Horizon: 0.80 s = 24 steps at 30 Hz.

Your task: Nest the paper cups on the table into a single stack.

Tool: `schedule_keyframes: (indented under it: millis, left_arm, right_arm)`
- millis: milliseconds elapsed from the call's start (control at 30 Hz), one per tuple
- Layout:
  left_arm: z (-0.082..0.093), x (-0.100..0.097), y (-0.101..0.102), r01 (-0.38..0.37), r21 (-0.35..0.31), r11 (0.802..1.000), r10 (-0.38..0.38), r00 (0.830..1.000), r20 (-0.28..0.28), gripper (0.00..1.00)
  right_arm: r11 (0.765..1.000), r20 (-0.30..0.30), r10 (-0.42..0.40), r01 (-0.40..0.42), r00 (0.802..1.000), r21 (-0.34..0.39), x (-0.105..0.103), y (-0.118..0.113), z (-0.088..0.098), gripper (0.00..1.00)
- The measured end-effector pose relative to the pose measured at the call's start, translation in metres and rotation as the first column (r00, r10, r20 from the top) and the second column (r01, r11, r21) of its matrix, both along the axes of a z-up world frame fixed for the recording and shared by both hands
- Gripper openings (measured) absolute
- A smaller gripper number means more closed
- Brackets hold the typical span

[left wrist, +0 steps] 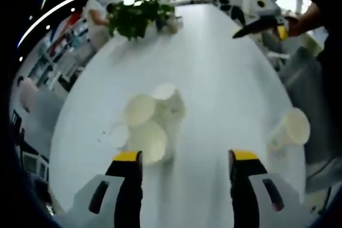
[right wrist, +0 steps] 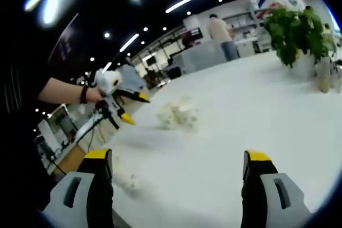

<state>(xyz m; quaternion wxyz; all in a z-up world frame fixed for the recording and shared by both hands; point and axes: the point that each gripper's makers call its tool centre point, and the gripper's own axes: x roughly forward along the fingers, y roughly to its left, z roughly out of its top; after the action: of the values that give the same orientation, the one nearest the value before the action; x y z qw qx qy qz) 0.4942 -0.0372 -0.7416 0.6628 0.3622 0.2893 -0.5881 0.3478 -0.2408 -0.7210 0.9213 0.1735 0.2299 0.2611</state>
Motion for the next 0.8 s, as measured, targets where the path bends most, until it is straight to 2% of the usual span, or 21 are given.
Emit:
schedule_keyframes:
  millis: [67, 300, 433, 567, 633, 800]
  left_arm:
    - [-0.005, 0.007, 0.001, 0.006, 0.029, 1.000, -0.007, 1.000, 0.019, 0.66]
    - [-0.015, 0.021, -0.006, 0.037, 0.057, 0.998, -0.039, 0.999, 0.029, 0.54]
    - [-0.024, 0.025, -0.006, 0.070, 0.099, 0.993, -0.074, 0.997, 0.032, 0.51]
    - [-0.026, 0.031, -0.006, 0.109, 0.125, 0.986, -0.118, 0.991, 0.059, 0.40]
    - [-0.029, 0.032, -0.007, 0.121, 0.138, 0.983, -0.130, 0.990, 0.053, 0.33]
    - [-0.035, 0.034, -0.008, 0.148, 0.157, 0.976, -0.157, 0.987, 0.044, 0.29]
  right_arm:
    - [1.000, 0.001, 0.000, 0.000, 1.000, 0.002, 0.000, 0.001, 0.000, 1.00]
    - [1.000, -0.018, -0.015, 0.015, 1.000, 0.010, -0.001, -0.005, -0.007, 1.00]
    - [0.999, -0.025, -0.026, 0.026, 0.999, 0.024, -0.001, -0.009, -0.008, 1.00]
    - [0.998, -0.029, -0.039, 0.041, 0.999, 0.053, 0.001, -0.009, -0.007, 1.00]
    - [0.997, -0.025, -0.041, 0.043, 0.999, 0.058, 0.002, -0.008, -0.007, 1.00]
    - [0.997, -0.024, -0.039, 0.041, 0.999, 0.060, 0.004, -0.007, -0.008, 1.00]
